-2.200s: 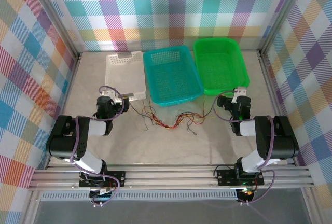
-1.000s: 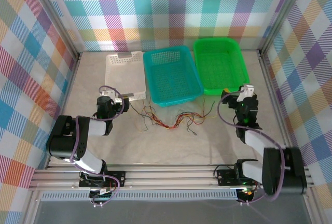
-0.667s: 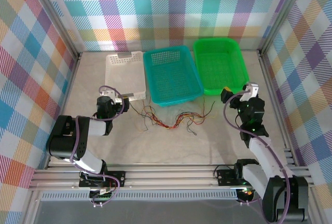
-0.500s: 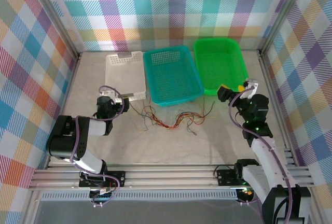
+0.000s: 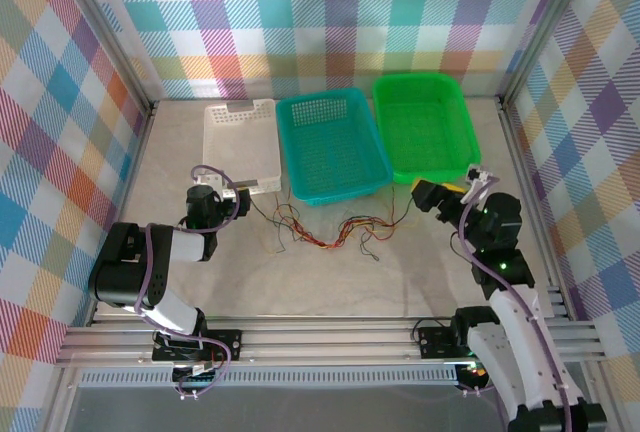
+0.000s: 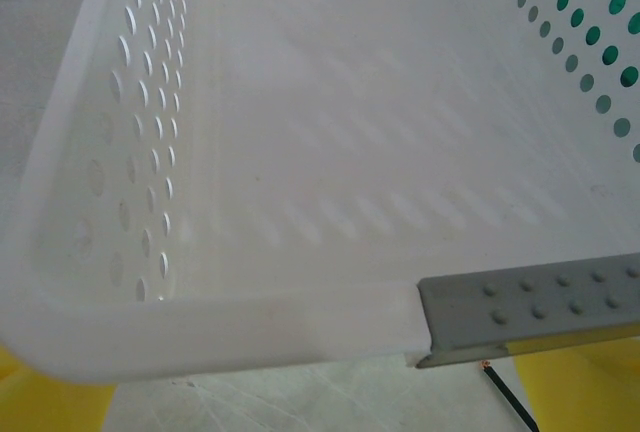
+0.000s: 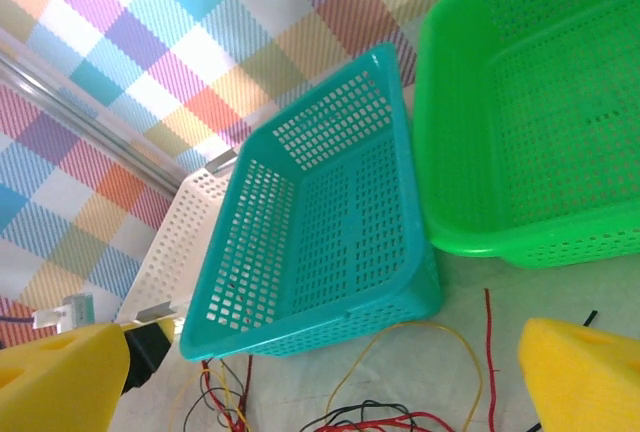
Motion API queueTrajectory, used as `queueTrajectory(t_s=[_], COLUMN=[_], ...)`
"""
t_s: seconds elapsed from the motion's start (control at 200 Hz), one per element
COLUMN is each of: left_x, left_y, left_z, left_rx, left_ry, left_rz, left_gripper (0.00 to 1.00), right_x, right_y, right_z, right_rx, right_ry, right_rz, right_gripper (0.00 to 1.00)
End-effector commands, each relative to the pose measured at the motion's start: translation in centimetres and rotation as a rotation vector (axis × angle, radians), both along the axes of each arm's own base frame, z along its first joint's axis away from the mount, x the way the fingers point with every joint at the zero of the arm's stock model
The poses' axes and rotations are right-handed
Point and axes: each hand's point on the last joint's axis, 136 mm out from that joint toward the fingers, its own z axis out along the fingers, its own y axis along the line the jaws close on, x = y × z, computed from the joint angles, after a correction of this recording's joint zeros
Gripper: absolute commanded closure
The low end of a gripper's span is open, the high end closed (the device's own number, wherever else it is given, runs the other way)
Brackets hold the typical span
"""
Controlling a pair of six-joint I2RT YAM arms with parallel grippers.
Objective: Untangle the cables
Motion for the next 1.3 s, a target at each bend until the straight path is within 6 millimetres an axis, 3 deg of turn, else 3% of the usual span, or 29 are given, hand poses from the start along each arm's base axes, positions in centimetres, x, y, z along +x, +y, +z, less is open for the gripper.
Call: queueTrajectory(t_s=[0.0, 0.155, 0.365, 0.46, 0.715, 0.76, 0.88, 1.03, 1.295], left_x=[0.4, -0.5, -1.1, -2.0, -6.4, -7.4, -9.2, -11.5, -12.3], left_y=[1.5, 2.4, -0.1, -0.1, 0.5, 1.3, 1.3, 1.8, 1.8], left_z=[2.7, 4.8, 7.0, 8.2, 14.9, 14.8, 15.4, 16.4, 16.0], left_rx=[-0.005, -0.003, -0.079, -0.153, -0.311, -0.347, -0.378, -0.487, -0.574], left_ry=[-0.073, -0.089, -0.019, -0.025, -0.129, -0.053, 0.077, 0.106, 0.092], left_rz=[0.079, 0.133, 0.008, 0.047, 0.135, 0.227, 0.274, 0.368, 0.407], left_gripper=[0.00, 0.00, 0.00, 0.00, 0.00, 0.00, 0.00, 0.00, 0.00], right_x=[-0.5, 0.1, 0.4, 0.7, 0.7, 0.7, 0.3, -0.2, -2.4], right_y=[-0.1, 1.1, 2.7, 3.1, 5.3, 5.5, 6.4, 7.8, 10.7], right_z=[-2.4, -4.2, -4.9, -5.1, -7.9, -8.7, -10.1, -11.0, -13.2], right_rx=[-0.039, -0.022, -0.016, -0.043, -0.188, -0.219, -0.296, -0.348, -0.525], right_ry=[0.066, 0.130, 0.179, 0.210, 0.296, 0.322, 0.376, 0.385, 0.482], right_rz=[-0.039, -0.028, 0.023, 0.032, 0.047, 0.043, 0.058, 0.085, 0.135], right_gripper=[0.00, 0.00, 0.00, 0.00, 0.00, 0.00, 0.00, 0.00, 0.00])
